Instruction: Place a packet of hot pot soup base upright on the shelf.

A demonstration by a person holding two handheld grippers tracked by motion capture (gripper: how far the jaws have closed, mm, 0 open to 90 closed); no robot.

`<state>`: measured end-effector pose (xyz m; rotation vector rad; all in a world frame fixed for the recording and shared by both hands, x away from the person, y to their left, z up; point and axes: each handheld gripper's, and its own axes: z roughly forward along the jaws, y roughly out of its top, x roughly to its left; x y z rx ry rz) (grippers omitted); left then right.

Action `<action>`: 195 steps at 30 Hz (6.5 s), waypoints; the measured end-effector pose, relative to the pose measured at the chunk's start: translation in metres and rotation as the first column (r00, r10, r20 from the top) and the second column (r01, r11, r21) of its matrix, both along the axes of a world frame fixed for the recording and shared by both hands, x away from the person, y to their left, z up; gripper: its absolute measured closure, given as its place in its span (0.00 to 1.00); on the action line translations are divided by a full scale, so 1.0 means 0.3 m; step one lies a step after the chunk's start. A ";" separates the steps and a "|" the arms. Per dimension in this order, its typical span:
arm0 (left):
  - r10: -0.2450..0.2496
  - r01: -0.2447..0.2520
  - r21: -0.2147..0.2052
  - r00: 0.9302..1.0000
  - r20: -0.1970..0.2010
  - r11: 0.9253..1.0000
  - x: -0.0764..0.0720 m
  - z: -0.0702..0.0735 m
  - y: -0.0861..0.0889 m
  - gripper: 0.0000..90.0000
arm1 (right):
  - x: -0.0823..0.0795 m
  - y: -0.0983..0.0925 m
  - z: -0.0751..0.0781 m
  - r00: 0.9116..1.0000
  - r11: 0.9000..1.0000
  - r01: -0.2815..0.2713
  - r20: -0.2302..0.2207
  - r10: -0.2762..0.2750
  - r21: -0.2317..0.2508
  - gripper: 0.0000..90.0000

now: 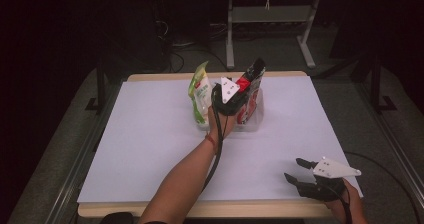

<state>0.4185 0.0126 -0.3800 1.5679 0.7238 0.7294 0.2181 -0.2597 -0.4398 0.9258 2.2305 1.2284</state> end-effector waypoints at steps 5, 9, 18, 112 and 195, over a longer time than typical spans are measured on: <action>-0.007 0.007 0.026 1.000 0.001 1.000 -0.001 -0.010 0.009 0.81 | 0.003 0.003 -0.003 1.000 1.000 -0.003 -0.002 0.003 -0.021 0.40; -0.013 0.013 0.068 1.000 0.002 0.998 -0.002 -0.007 0.010 0.81 | 0.003 0.004 -0.006 1.000 1.000 -0.007 -0.003 0.007 -0.031 0.41; -0.077 0.075 0.142 0.997 0.006 0.987 -0.006 -0.003 0.020 0.79 | 0.009 0.000 -0.007 1.000 0.999 0.001 -0.003 -0.001 -0.047 0.43; -0.233 0.262 0.336 0.965 -0.124 0.905 -0.162 -0.049 0.233 0.43 | 0.015 0.020 -0.019 1.000 0.998 -0.021 -0.022 0.020 -0.065 0.42; -0.095 0.140 0.246 0.978 -0.186 0.959 -0.498 -0.143 1.037 0.21 | 0.047 0.024 -0.004 0.998 0.997 -0.006 0.056 0.010 -0.080 0.31</action>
